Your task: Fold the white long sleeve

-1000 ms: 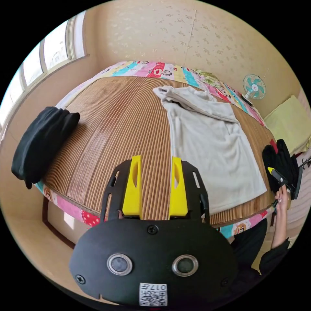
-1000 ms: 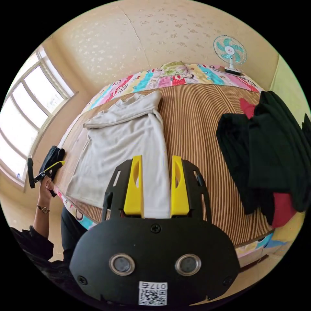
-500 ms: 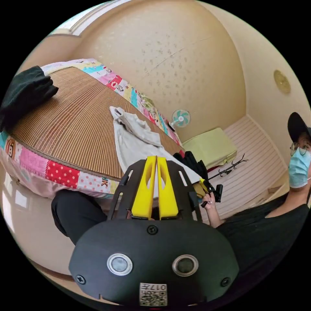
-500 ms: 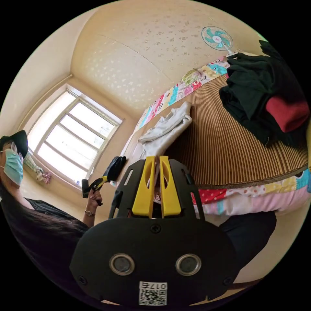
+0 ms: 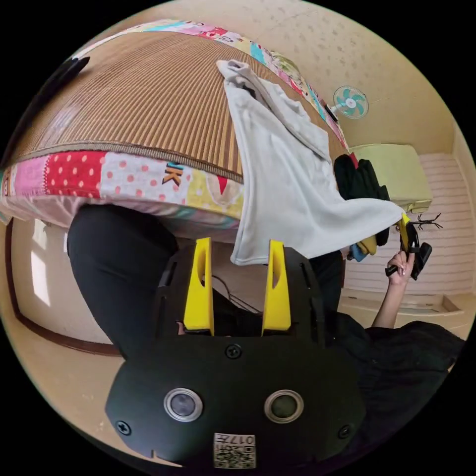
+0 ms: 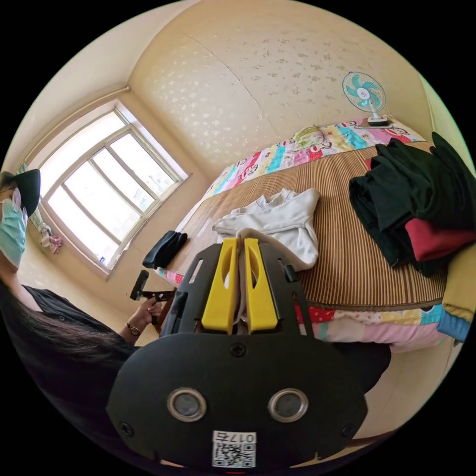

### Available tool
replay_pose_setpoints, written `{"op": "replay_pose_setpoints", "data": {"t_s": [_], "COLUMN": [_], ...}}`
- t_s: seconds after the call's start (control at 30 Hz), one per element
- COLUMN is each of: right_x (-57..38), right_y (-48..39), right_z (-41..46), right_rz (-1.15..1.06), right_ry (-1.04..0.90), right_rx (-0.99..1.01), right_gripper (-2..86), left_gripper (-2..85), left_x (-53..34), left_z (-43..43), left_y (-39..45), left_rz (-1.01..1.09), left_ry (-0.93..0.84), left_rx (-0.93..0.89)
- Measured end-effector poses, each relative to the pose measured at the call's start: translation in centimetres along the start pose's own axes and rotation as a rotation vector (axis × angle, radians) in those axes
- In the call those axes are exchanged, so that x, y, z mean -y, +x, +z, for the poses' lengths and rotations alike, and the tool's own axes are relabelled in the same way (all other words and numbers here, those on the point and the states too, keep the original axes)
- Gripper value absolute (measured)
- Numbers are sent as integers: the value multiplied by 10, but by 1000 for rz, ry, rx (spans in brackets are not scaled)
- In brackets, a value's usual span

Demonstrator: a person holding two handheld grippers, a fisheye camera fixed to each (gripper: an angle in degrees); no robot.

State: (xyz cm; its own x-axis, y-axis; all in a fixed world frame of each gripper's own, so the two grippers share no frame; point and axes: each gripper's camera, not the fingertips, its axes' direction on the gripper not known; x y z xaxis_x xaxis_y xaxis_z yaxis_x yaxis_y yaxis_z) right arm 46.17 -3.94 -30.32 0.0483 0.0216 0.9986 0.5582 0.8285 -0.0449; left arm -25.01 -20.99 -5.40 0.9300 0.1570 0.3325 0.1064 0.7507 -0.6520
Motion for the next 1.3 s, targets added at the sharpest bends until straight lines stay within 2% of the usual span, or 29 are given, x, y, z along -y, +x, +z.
{"op": "replay_pose_setpoints", "data": {"t_s": [0.07,0.17,0.27,0.33,0.4,0.5,0.57,0.7,0.8,0.83,0.9,0.97,1.07,1.17,1.23,1.3], "right_x": [-4,-4,-2,-2,-6,-21,-28,-9,58,76,149,194,215,176,141,93], "right_y": [8,17,15,11,5,-2,-6,3,13,14,20,28,17,4,17,65], "right_z": [-3,-7,-8,-13,-24,-49,-65,-71,-34,-23,32,73,108,145,182,236], "right_rz": [34,66,54,33,-10,-70,-93,-59,-37,-44,-73,-18,6,-65,-108,-34], "right_ry": [0,-5,-14,-19,-21,10,68,218,209,205,190,161,121,85,-18,-265], "right_rx": [3,36,25,23,35,106,151,170,118,97,-65,-194,-262,-369,-459,-626], "right_gripper": [29,29,29,29,29,30,30,32,37,39,52,81,102,86,71,48], "left_gripper": [167,159,56,30,23,16,15,18,27,33,50,97,133,154,173,179], "left_x": [1,16,38,40,32,16,7,28,94,131,186,243,245,206,179,156], "left_z": [44,69,79,76,53,-10,-69,-130,-152,-151,-146,-134,-117,-75,-40,-8], "left_y": [-3,-8,-14,-15,-17,-29,-43,-53,-50,-49,-42,-32,-26,-30,-39,-48], "left_rz": [19,59,106,137,188,264,286,283,226,150,76,12,-73,-140,-204,-268], "left_ry": [-106,-141,-222,-291,-283,-206,-49,161,277,308,368,425,477,471,421,366], "left_rx": [1,-3,-135,-132,-191,-521,-735,-775,-748,-715,-667,-510,-319,-136,-48,-24]}}
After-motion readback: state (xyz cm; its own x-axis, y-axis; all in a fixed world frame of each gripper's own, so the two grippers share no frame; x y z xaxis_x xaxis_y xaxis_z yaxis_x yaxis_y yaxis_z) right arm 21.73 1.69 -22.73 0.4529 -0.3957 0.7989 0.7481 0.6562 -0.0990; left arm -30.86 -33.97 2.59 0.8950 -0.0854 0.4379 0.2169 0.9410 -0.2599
